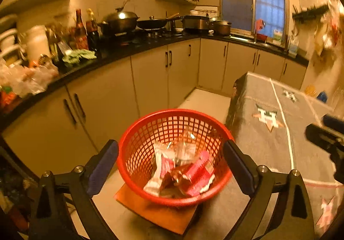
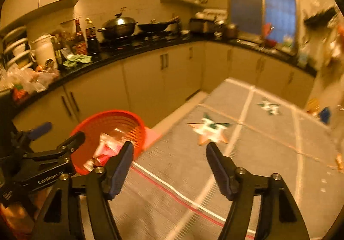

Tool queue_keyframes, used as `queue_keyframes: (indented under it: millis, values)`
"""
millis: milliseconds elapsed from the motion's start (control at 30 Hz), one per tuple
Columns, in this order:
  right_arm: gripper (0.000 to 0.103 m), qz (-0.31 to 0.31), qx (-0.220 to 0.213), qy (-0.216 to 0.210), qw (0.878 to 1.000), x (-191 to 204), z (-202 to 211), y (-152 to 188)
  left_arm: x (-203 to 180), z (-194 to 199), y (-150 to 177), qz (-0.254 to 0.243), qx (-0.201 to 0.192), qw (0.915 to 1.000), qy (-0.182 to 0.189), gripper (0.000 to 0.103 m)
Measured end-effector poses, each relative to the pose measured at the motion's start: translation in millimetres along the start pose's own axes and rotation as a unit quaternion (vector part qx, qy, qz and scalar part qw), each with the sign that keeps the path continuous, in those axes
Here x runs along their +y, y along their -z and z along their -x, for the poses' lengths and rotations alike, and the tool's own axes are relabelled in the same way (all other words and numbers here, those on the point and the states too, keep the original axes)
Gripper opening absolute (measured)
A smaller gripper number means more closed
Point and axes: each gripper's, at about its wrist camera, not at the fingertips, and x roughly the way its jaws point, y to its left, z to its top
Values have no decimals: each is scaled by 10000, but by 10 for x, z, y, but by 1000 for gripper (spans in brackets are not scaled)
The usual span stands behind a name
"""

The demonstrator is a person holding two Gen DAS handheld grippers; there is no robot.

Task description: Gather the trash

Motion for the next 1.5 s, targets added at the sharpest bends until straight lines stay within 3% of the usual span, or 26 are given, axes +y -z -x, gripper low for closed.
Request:
queue_keyframes:
  millis: [67, 167, 300, 667, 1500]
  values:
    - [86, 64, -115, 160, 9998, -65, 144, 118, -145, 116, 87, -207, -86, 9992, -337, 100]
    - [88, 199, -253, 487, 9983, -171, 351, 333, -395, 261, 205, -625, -253, 9944, -814, 101]
    - [90, 160, -358, 840, 9957, -366, 569, 550, -605, 408, 304, -882, -472, 9901, -981, 101]
    - [92, -204, -399, 994, 9940, -756, 757, 774, -874, 533, 360, -950, -602, 9883, -1029, 101]
    - [93, -150, -307, 992, 9945, -714, 731, 817, -824, 504, 423, -886, -492, 9905, -924, 101]
